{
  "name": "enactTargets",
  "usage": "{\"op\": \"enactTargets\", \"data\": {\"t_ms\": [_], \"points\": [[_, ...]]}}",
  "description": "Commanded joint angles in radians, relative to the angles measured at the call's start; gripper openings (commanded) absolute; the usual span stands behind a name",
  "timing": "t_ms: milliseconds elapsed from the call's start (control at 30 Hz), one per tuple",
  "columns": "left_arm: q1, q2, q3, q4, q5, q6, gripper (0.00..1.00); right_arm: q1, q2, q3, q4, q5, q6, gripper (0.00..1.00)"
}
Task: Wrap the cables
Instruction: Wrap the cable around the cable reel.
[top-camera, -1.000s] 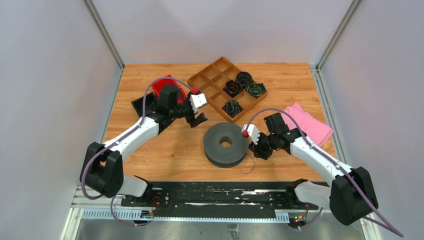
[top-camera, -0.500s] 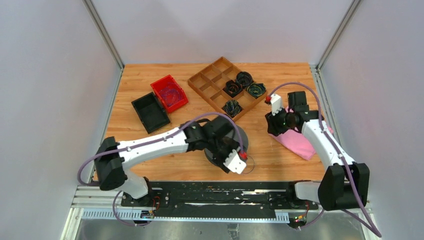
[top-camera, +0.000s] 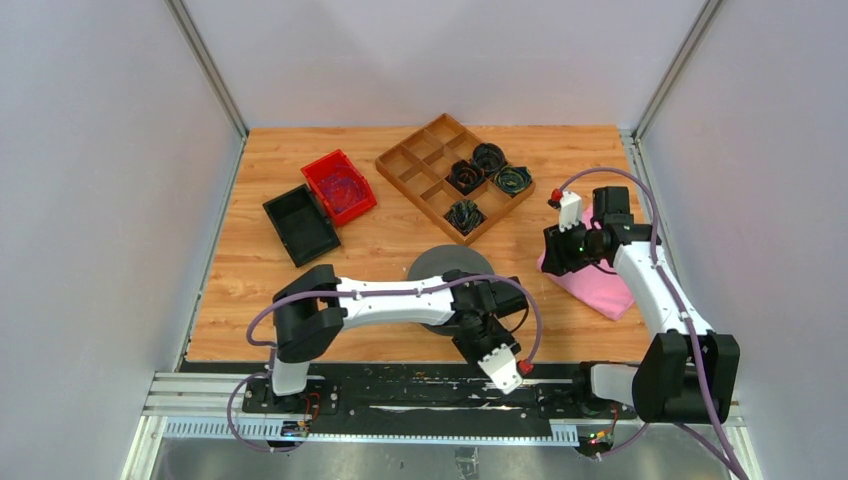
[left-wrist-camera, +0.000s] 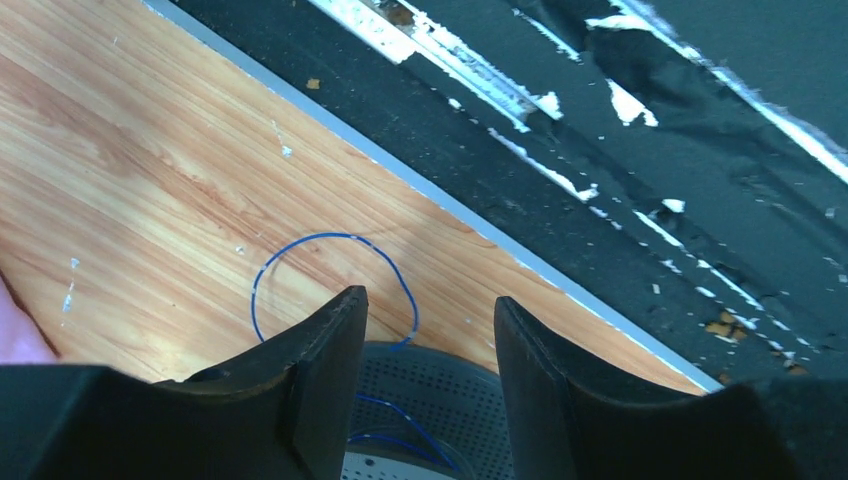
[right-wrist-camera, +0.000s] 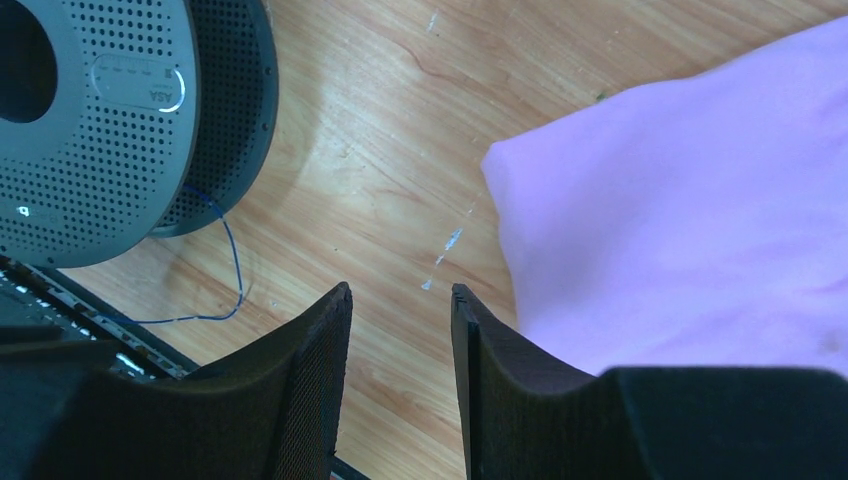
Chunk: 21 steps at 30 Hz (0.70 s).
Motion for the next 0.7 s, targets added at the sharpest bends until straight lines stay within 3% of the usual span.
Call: {"op": "enactTargets", "data": {"t_ms": [0,433,667], "points": [[-0.018,0.058,0.077,-0.017,-0.064,0.025,0.54,-0.027,-0.014,-0.011,-0.036,-0.071,0.008,0.41],[-0.027,0.141,0.105,-0.017,-0.188,0.04,0.37,-0.044,-0.009,-0.01,-0.051,-0.122,-0.011,0.41],[-0.027,0.157,0.135,-0.018,-0.2,0.008,0.17,-0.046,-0.009,-0.01,-0.054,-0.127,-0.01,0.41]]}}
